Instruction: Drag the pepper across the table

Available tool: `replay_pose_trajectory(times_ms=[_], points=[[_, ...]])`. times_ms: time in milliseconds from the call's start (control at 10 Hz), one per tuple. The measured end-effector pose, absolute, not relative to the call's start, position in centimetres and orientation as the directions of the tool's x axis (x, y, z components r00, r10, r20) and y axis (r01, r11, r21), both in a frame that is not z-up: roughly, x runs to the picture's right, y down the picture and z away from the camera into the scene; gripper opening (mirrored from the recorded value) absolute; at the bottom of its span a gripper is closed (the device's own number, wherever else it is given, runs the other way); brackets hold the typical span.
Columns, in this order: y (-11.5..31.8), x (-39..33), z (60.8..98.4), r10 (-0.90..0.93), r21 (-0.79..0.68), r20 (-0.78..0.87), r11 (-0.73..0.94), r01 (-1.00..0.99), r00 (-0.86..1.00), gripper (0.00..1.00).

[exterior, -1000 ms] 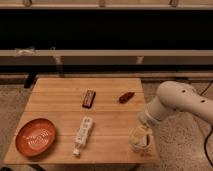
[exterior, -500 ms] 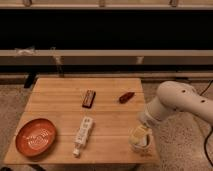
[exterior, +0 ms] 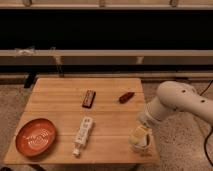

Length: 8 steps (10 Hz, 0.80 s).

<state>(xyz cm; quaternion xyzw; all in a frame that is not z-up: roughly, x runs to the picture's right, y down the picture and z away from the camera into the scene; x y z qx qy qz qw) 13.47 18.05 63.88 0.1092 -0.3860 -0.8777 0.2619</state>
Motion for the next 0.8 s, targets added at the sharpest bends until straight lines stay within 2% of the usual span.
replay_pose_trajectory(times_ms=[300, 800], points=[[15.3, 11.8, 65.7, -0.437, 0.721, -0.095, -0.65, 0.241, -0.894, 0.8], [10.1, 7.5, 72.5, -0.232, 0.672, -0.252, -0.741, 0.002, -0.94, 0.8]])
